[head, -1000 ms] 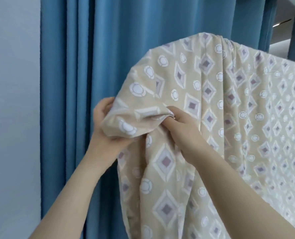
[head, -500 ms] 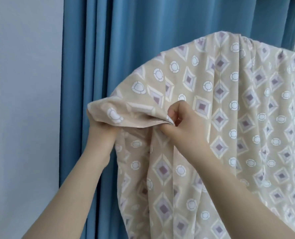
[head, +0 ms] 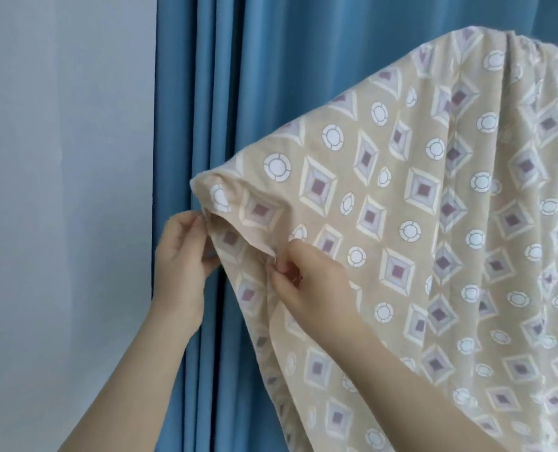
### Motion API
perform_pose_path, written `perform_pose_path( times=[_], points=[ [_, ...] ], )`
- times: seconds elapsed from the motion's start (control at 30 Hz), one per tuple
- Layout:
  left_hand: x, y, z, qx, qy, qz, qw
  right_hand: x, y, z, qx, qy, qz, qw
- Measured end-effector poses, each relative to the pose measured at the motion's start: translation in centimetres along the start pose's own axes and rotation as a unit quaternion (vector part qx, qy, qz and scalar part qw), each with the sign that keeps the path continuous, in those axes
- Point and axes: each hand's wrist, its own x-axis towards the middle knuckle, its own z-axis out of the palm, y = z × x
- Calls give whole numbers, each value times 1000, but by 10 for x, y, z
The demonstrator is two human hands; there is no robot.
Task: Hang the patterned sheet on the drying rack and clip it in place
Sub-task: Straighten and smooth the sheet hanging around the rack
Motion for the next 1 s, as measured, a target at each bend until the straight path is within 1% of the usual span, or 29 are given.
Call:
perform_pose_path(
  times=[0.07, 0.1, 0.2, 0.23, 0.27, 0.3, 0.37, 0.43, 0.5, 0.53, 0.57, 0.6, 0.63, 0.67, 0.7, 0.73, 0.77, 0.8, 0.83, 0.9, 0.97, 1.0],
  points=[
    [-4, -3, 2, -20, -68, -23, 997, 1, -1, 7, 29, 3, 87, 996],
    [-4, -4, 2, -31, -84, -27, 996, 3, -1, 8, 41, 10, 110, 993],
    [-6, -1, 3, -98, -135, -28, 986, 13, -5, 6, 71, 39, 99, 992],
    [-6, 1, 4, -105, -155, -19, 982, 15, -6, 4, 95, 43, 104, 989],
    [-5, 2, 5, -85, -169, -5, 982, 17, -9, 2, 123, 45, 117, 984],
    [-4, 4, 8, -42, -171, 14, 984, 19, -11, -1, 150, 48, 135, 978],
    [-1, 7, 15, 80, -126, 72, 986, 22, -16, -5, 182, 60, 155, 969],
    [4, 15, 24, 162, -19, 137, 977, 24, -20, -8, 200, 65, 151, 966],
    [11, 26, 24, 176, 86, 210, 958, 24, -22, -9, 206, 63, 150, 965],
    [15, 32, 23, 172, 121, 230, 950, 24, -23, -9, 203, 66, 150, 965],
    [21, 36, 19, 158, 139, 230, 950, 24, -23, -10, 202, 70, 149, 965],
    [26, 40, 15, 124, 141, 209, 960, 24, -24, -11, 202, 74, 144, 966],
    [30, 42, 12, 70, 126, 157, 977, 24, -25, -11, 201, 76, 132, 968],
    [34, 44, 10, 1, 93, 78, 993, 25, -26, -10, 199, 70, 110, 971],
    [36, 43, 8, -59, 53, 1, 997, 25, -28, -9, 194, 56, 81, 976],
    [37, 42, 6, -84, 34, -46, 995, 25, -29, -6, 183, 36, 49, 981],
    [36, 41, 6, -60, 32, -47, 997, 26, -31, -4, 167, 14, 19, 986],
    [34, 40, 5, -8, 43, -9, 999, 26, -33, -1, 155, -5, -1, 988],
    [32, 40, 5, 50, 61, 48, 996, 27, -34, 2, 148, -16, -6, 989],
    [28, 43, 2, 141, 78, 152, 975, 29, -34, 7, 149, -20, 13, 989],
    [31, 50, -1, 207, 101, 215, 949, 31, -35, 9, 155, -13, 34, 987],
    [35, 55, -5, 214, 116, 234, 941, 33, -36, 10, 157, -9, 36, 987]
  ],
)
